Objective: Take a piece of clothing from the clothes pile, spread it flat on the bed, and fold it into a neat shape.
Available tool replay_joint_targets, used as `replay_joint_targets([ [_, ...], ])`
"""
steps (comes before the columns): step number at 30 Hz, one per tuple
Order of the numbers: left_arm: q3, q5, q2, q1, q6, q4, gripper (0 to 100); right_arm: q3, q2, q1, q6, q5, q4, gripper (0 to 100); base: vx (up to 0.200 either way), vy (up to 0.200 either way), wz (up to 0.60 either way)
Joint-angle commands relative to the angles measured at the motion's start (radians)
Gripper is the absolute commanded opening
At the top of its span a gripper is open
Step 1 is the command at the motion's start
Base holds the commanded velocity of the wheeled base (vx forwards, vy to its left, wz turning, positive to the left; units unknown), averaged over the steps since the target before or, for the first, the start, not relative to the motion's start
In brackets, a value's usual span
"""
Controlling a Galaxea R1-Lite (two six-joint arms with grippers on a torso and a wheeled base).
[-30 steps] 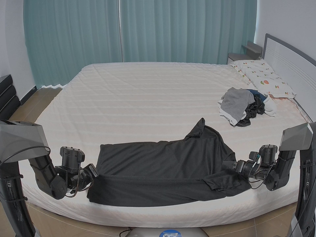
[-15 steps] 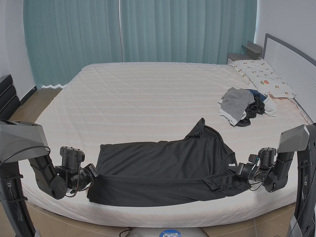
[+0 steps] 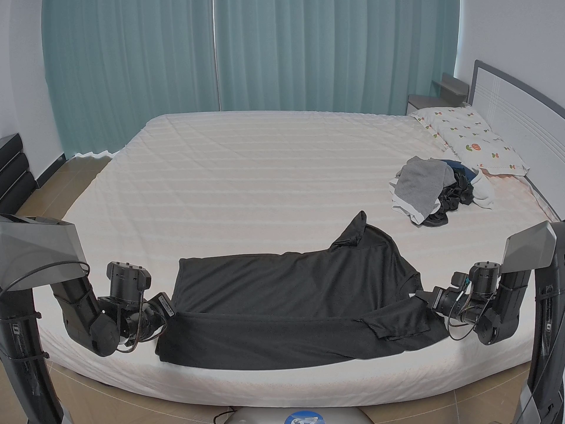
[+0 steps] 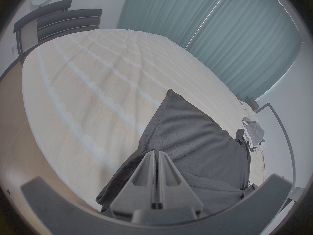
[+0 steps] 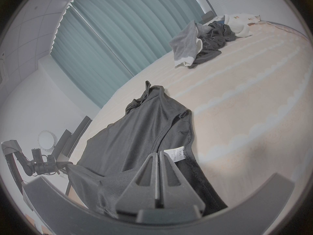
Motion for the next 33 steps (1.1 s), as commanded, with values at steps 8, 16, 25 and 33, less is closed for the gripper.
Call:
replay_joint_targets([
  [8, 0.009, 0.002, -0.004, 0.001, 0.005, 0.001, 0, 0.096, -0.055, -0.006, 0.030, 0.003, -0.113, 0, 0.000, 0.000, 0.00],
  [16, 0.037, 0.002, -0.088, 0.004, 0.010, 0.007, 0, 0.172, -0.176, -0.020, 0.085, 0.009, -0.111, 0, 0.000, 0.000, 0.00],
  [25, 0.077, -0.001, -0.117, 0.002, 0.053, 0.000, 0, 0.248, -0.311, -0.014, 0.085, 0.050, -0.111, 0, 0.000, 0.000, 0.00],
  [33, 0.087, -0.007, -0.128, 0.005, 0.056, 0.000, 0, 0.194, -0.305, -0.009, 0.073, 0.050, -0.079, 0, 0.000, 0.000, 0.00],
])
